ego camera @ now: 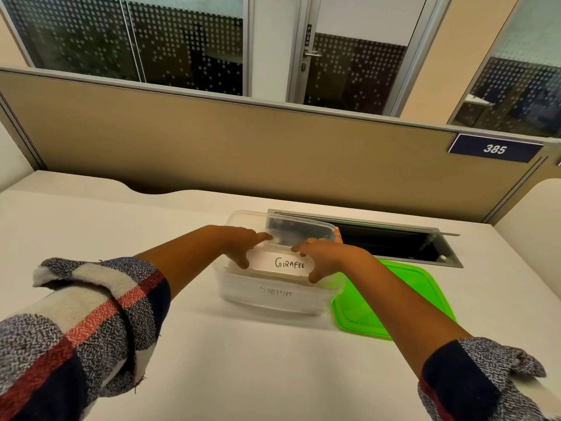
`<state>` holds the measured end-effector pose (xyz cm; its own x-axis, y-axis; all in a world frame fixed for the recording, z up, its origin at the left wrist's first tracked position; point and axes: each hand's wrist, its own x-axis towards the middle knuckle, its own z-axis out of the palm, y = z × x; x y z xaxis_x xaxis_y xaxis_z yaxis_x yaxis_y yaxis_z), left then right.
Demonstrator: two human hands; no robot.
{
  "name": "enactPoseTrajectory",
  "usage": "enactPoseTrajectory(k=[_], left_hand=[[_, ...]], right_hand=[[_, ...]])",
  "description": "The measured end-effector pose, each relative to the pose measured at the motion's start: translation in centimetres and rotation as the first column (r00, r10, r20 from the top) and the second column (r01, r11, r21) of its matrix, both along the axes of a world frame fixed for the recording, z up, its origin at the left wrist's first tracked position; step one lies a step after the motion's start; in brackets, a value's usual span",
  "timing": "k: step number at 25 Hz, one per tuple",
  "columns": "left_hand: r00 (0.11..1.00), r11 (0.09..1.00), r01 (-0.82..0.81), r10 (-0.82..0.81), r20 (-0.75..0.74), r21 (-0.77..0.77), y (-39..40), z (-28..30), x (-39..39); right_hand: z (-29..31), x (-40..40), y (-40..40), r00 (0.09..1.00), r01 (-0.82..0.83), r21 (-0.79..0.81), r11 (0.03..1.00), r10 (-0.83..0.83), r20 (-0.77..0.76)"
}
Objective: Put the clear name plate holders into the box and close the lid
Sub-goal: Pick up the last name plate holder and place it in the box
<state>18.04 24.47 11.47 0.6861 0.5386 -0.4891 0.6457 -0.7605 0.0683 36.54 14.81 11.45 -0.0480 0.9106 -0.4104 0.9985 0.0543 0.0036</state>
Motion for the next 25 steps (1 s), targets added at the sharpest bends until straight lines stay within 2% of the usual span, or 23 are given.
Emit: enactPoseTrajectory(k=[3, 13, 17, 22, 25], left_hand=[[0.998, 0.998, -0.047, 0.049, 0.038, -0.048, 0.6, 0.0, 0.0], [0.999, 0.999, 0.013, -0.014, 0.036, 0.033, 0.4, 0.9, 0.3], [0.997, 1.0, 0.001, 0.001, 0.071, -0.023, 0.0, 1.1, 0.5], [0.998, 0.993, -0.029, 0.035, 0.047, -0.115, 0.1, 1.2, 0.5], [0.996, 0.992, -0.028, 0.039, 0.081, -0.127, 0.2, 1.0, 0.3]], right_hand=[[0.0, 0.2, 0.0, 0.997, 0.033, 0.029, 0.999, -0.031, -0.065], [0.7, -0.6, -0.5, 0.994, 0.086, 0.124, 0.989, -0.077, -0.077], [0.8, -0.5, -0.9, 0.988, 0.124, 0.168, 0.978, -0.106, -0.112], [0.9, -0.6, -1.4, 0.977, 0.102, 0.113, 0.988, -0.078, -0.197], [0.6, -0.7, -1.5, 0.978, 0.096, 0.176, 0.98, -0.06, -0.2]])
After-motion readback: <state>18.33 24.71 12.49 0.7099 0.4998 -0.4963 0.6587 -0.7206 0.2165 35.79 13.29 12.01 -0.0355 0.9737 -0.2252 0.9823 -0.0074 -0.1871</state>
